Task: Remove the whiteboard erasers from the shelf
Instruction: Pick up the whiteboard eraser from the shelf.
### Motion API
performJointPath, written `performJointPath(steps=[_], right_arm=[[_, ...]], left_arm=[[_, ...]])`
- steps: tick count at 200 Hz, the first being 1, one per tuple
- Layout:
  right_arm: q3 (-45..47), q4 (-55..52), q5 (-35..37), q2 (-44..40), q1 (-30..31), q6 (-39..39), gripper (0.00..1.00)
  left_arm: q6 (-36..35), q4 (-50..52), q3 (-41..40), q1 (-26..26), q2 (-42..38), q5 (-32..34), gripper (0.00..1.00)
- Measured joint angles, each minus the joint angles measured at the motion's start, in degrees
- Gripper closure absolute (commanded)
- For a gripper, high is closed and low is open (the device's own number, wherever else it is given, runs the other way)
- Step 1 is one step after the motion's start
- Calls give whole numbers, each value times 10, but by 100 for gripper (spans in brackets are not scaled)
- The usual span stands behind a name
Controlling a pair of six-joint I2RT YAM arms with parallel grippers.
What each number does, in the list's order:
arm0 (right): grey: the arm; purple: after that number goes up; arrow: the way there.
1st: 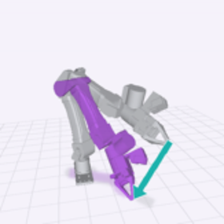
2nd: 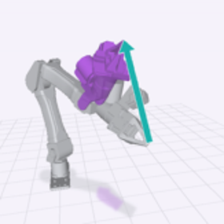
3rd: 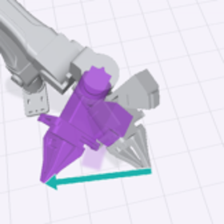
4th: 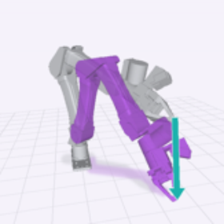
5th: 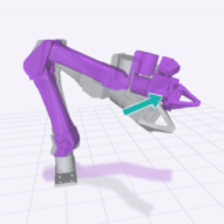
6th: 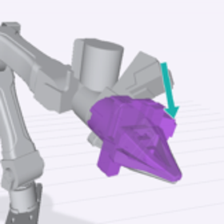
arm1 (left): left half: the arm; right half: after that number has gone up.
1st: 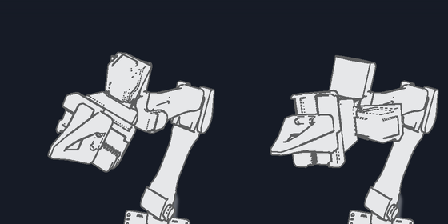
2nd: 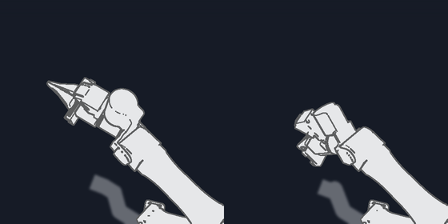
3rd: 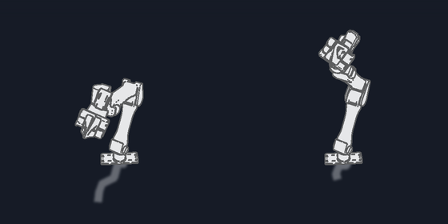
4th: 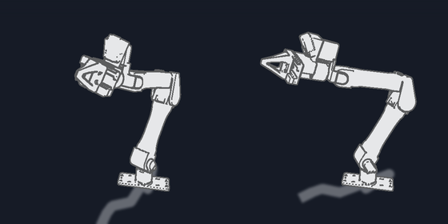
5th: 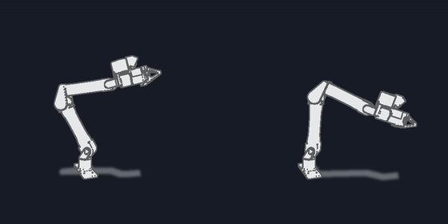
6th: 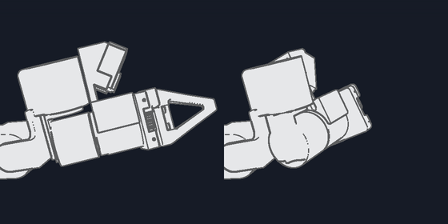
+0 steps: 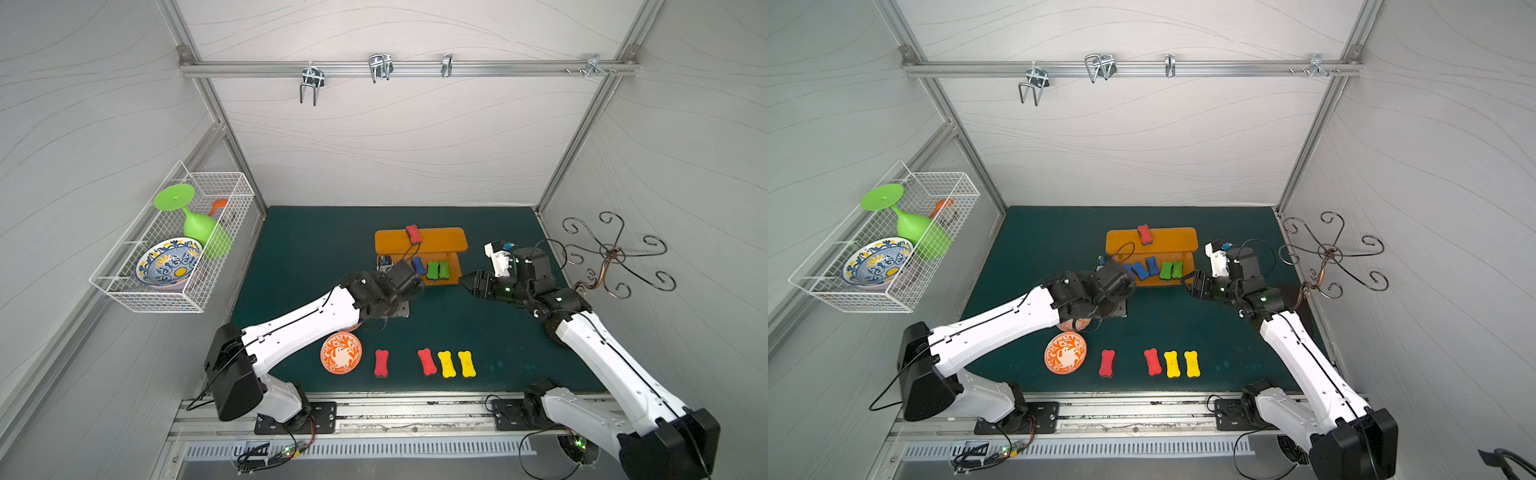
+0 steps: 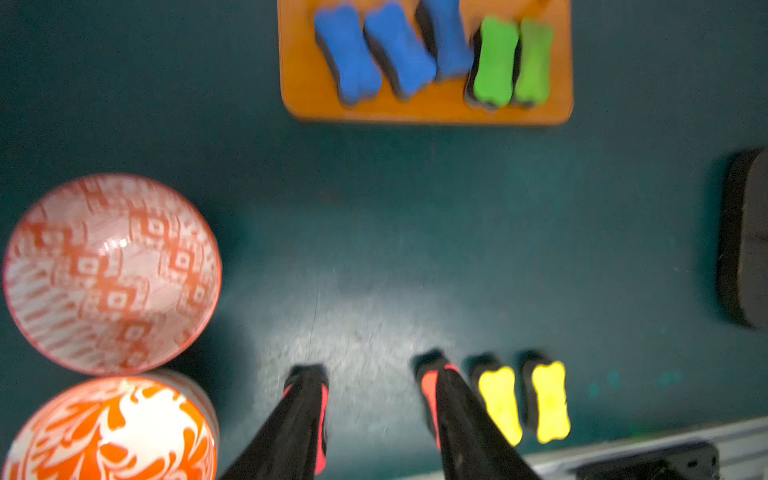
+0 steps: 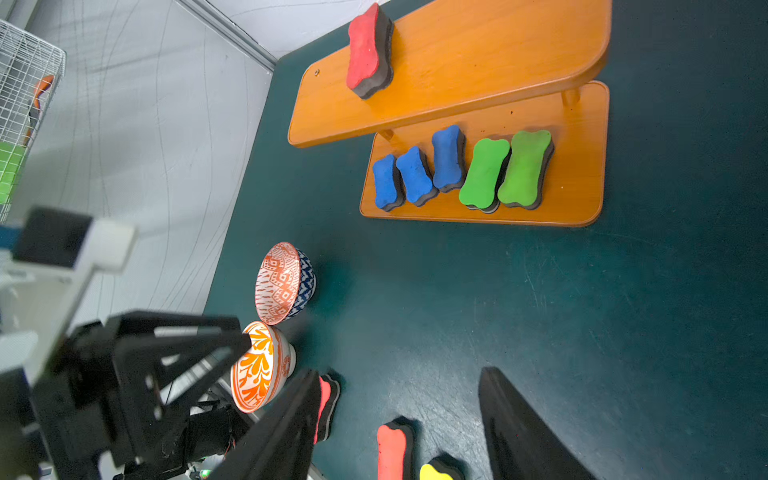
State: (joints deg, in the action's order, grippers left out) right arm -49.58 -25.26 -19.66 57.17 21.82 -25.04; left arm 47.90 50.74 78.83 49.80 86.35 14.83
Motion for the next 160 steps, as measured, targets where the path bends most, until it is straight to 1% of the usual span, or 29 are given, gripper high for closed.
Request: performJointPath(steps=[19,37,66,97,106,125,137,160], right_arm=[[0,0,4,-2,9,1,34],[4,0,8,-4,14,1,34],[21,-1,10,-11,16,2,33],[27,-5,12,-12,21,5,30],[29,-6,12,-14,22,6,28],[32,-7,14,-17,24,6,25],[32,-9,16,-17,25,9,24],[32,-10,17,-17,27,10,22]], left_arm=[[-36,10,109,-37,60,14,50],[-69,8,195,-55,115,35,45],[-118,-9,293,-68,203,61,36],[-158,-31,388,-80,309,74,30],[-168,-39,409,-82,334,78,27],[-186,-59,438,-85,375,94,26],[-194,-70,445,-86,390,107,24],[-201,-80,459,-88,412,128,25]])
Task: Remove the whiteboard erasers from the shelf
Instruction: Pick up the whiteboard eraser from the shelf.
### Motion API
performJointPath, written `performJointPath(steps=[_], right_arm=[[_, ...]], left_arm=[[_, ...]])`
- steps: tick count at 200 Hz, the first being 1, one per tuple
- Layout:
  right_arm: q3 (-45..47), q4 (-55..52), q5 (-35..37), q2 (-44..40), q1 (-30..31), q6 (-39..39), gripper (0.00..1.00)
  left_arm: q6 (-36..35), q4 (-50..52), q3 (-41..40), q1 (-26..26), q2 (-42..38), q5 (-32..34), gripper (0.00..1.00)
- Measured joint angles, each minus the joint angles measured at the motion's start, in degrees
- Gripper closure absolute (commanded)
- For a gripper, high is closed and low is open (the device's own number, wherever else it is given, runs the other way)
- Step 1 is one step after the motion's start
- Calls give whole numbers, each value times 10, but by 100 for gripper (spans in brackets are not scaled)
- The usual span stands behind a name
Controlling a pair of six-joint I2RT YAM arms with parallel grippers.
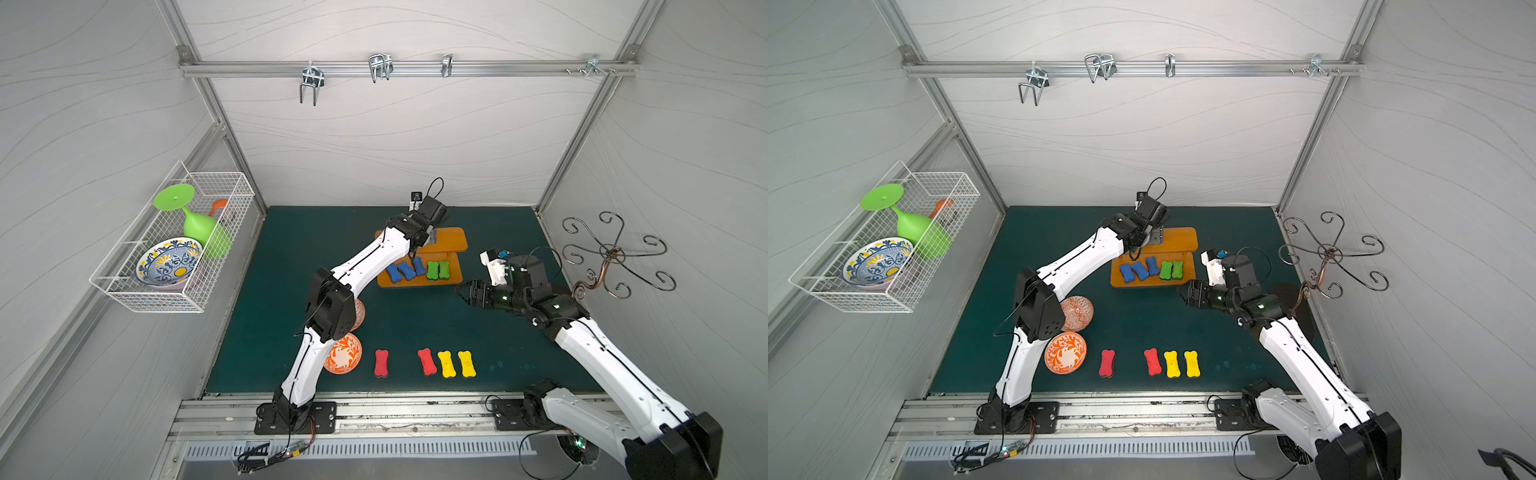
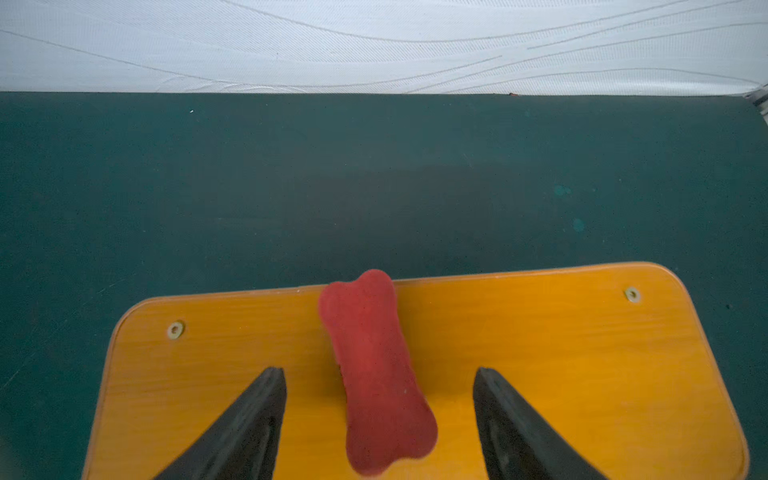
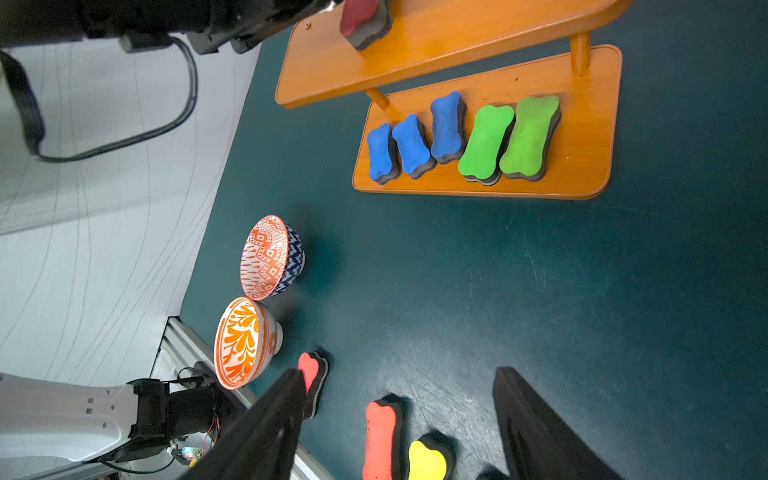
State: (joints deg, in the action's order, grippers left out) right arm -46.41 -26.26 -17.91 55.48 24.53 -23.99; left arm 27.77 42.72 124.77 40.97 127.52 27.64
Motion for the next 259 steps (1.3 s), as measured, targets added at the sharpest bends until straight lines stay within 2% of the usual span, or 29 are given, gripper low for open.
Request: performJointPath(steps=[28,90,124,223,259], right_arm=[[0,0,2,2,3,0,22],[0,0,5,12,3,0,22],[0,0,8,12,3,0,22],[-2,0,10,12,3,0,22],[-5,-4,10,12,-3,0,22]], left_arm=[[-2,-7,6,-4,3,7,27],[-1,-8,20,-14,21,6,40],[2,-5,20,-16,45,-2,42],[16,3,16,-16,39,-20,81],[20,9,-43,-16,-13,-42,84]])
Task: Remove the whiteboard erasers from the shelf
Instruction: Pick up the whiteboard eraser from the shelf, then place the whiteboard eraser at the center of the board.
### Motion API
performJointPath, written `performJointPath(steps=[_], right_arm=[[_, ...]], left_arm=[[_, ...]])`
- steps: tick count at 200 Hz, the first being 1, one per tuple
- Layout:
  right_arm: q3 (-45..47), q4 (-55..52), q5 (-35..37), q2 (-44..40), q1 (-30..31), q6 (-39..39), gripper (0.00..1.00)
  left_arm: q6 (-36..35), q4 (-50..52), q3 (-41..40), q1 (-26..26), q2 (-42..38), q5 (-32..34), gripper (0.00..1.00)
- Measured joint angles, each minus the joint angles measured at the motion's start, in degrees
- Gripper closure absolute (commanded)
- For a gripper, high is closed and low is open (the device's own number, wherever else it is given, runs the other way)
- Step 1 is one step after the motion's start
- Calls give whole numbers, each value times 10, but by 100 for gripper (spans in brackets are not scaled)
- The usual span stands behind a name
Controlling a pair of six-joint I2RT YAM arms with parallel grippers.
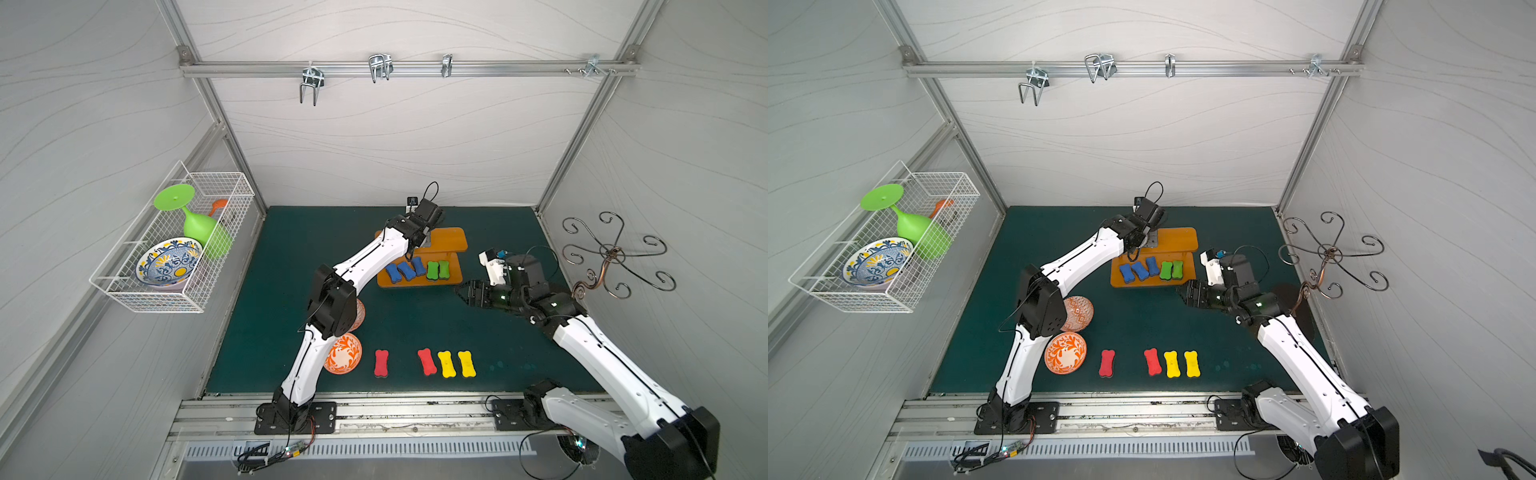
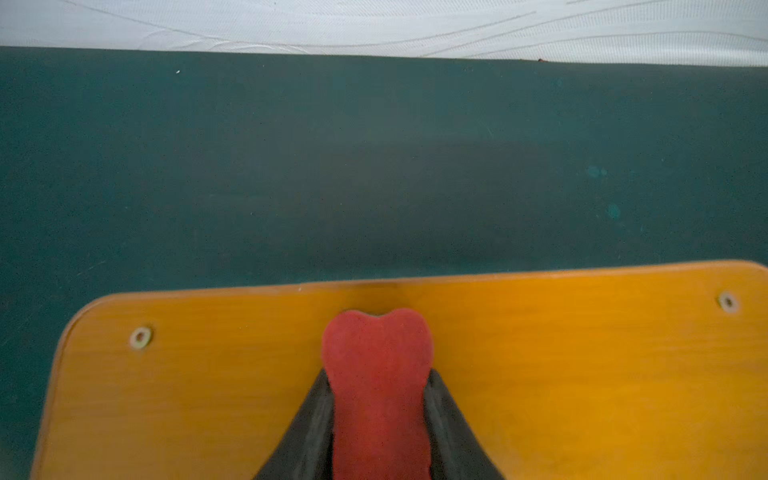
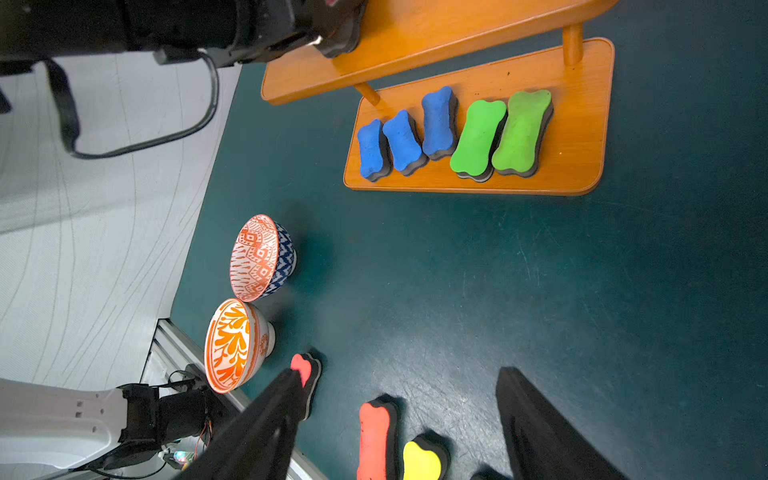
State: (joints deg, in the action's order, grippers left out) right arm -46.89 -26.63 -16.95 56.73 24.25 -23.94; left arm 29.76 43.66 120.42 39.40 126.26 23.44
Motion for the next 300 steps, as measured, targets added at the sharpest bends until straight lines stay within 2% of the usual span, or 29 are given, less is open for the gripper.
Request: performJointPath(steps=[24,49,79,101,128,157,184,241,300], right_arm=[[-9,-5,0,0,-10,0,21],[-19,-6,-4,-4,-25,-2,21],[-19,-5,-20,-25,-38,-21,21],[-16,-3,-24,-61,-43,-32,21],[-8,-3,-24,-110,-44,-40,21],[-1,0,-27,-129,-44,-52,21],[9,2,-24,-139,-46,-52,20],[19,2,-17,-149,-49,-47,20],[24,2,-15,-149,-49,-43,20]], left_arm=[[12,6,-70,5,-74,-10,84],[42,5,-195,34,-201,-7,84],[105,2,-388,120,-360,-14,84],[151,9,-495,187,-411,-21,84],[207,14,-576,243,-414,-33,85],[246,23,-611,268,-410,-48,85],[260,17,-624,272,-401,-70,83],[255,3,-622,274,-329,-130,84],[256,-27,-622,274,-307,-153,84]])
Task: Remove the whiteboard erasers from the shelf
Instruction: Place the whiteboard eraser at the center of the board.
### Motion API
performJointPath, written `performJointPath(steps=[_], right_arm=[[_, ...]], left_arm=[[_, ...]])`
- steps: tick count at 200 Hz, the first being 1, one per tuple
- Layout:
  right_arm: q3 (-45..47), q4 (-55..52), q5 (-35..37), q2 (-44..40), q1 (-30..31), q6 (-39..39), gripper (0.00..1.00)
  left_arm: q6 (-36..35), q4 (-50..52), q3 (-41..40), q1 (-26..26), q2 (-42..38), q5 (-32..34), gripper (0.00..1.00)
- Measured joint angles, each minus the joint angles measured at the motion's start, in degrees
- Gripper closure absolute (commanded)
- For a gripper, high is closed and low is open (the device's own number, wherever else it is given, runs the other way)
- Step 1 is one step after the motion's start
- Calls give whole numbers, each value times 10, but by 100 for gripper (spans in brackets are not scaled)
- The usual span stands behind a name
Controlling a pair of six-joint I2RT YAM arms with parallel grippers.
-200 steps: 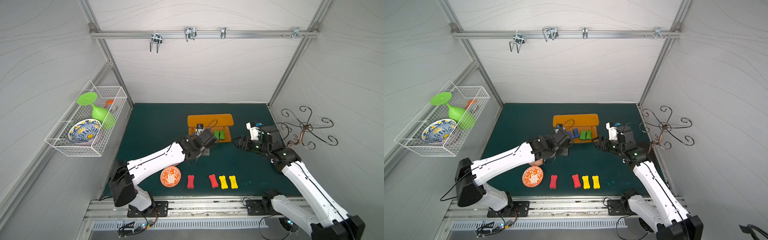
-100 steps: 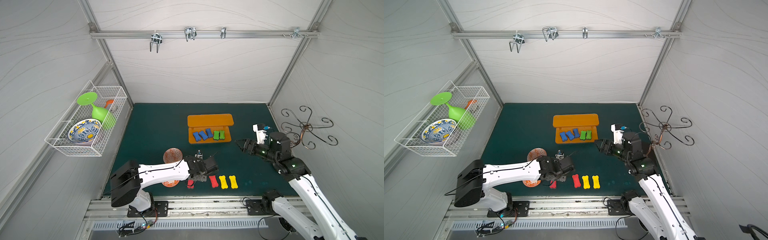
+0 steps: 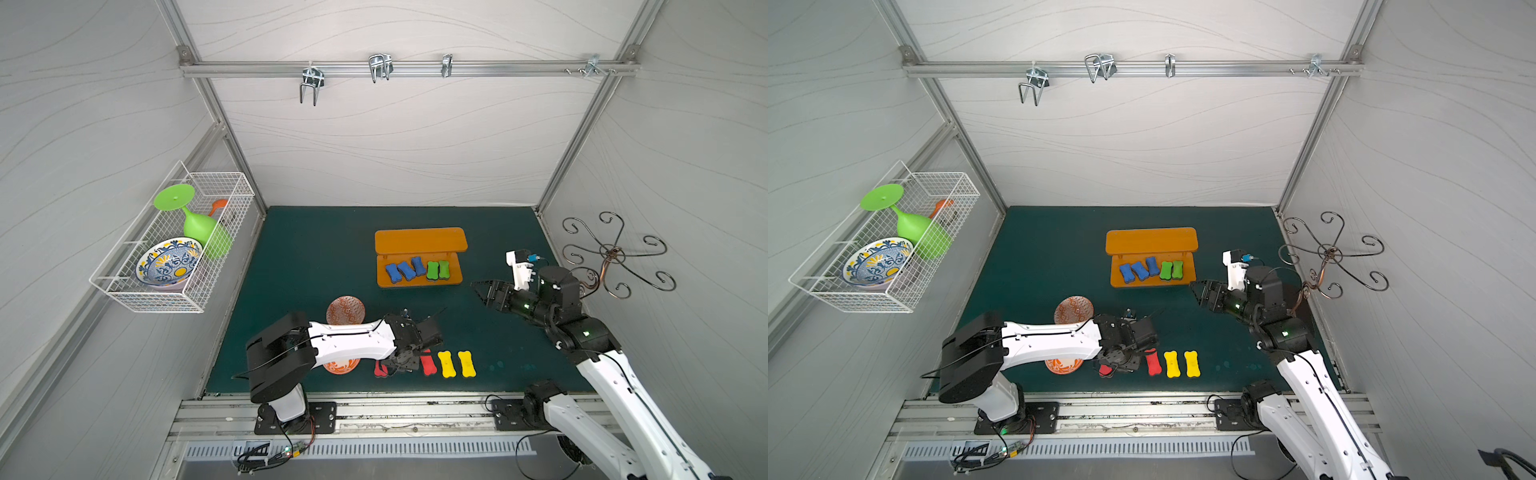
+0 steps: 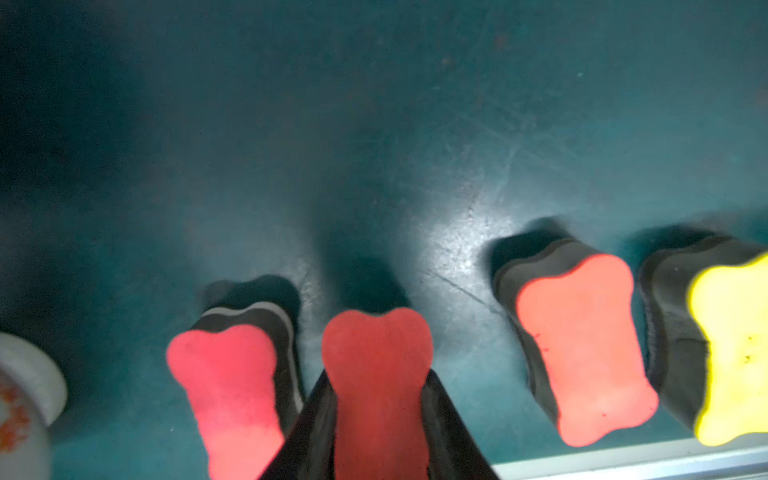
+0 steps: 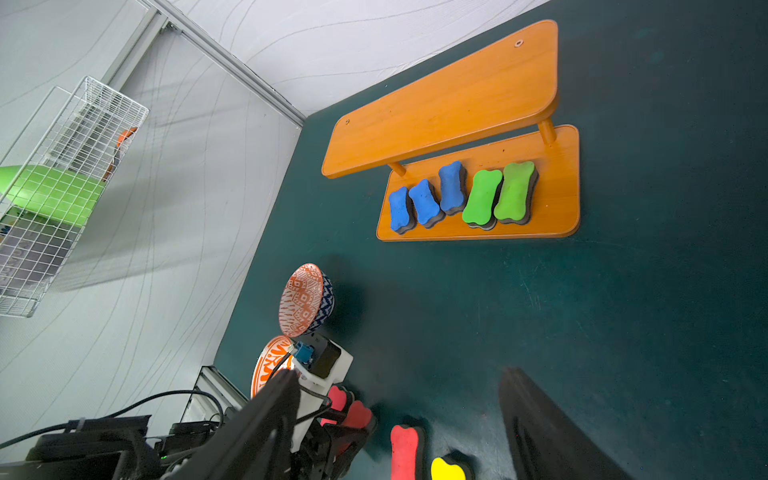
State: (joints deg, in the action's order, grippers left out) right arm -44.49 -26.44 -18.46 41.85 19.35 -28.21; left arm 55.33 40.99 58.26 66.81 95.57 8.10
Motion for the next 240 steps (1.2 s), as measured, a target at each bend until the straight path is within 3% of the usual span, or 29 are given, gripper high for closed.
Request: performJointPath(steps=[66,150,240], right_arm=[[0,-2,0,0,0,8,20],[0,-6,3,0,0,8,20],[0,-21,4,0,0,12,20]], left_arm=[[12,-29,-7,-2,-7,11,84],[30,-32,-45,-4,-25,12,72],[22,-42,-37,-4,-15,6,71]])
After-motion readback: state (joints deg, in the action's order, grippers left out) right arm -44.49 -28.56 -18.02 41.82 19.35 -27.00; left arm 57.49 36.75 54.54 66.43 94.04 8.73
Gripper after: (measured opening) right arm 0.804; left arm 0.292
